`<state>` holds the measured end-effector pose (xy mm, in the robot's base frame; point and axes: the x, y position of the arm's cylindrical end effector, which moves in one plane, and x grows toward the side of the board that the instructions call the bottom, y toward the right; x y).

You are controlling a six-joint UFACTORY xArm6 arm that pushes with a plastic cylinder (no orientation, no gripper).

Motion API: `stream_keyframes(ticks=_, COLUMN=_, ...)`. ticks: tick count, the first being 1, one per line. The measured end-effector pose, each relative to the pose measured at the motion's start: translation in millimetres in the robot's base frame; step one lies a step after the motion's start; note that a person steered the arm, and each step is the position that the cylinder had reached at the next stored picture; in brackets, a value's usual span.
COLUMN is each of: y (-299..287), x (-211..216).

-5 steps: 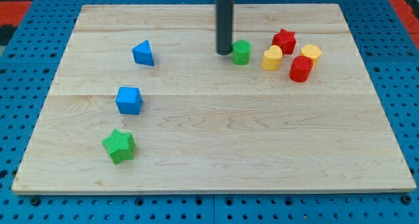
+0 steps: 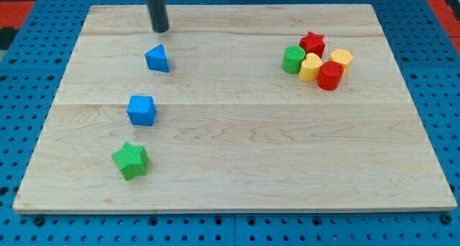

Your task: Slide the blue blocks into the green star

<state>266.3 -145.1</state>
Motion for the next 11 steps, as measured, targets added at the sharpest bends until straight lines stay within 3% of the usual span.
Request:
stream_keyframes(ticks=1, y=20, x=53)
stream_keyframes(ticks=3, y=5, x=117)
stream_keyframes(ticks=8, y=2, x=182)
stream_keyframes(ticks=11, y=-52, x=203)
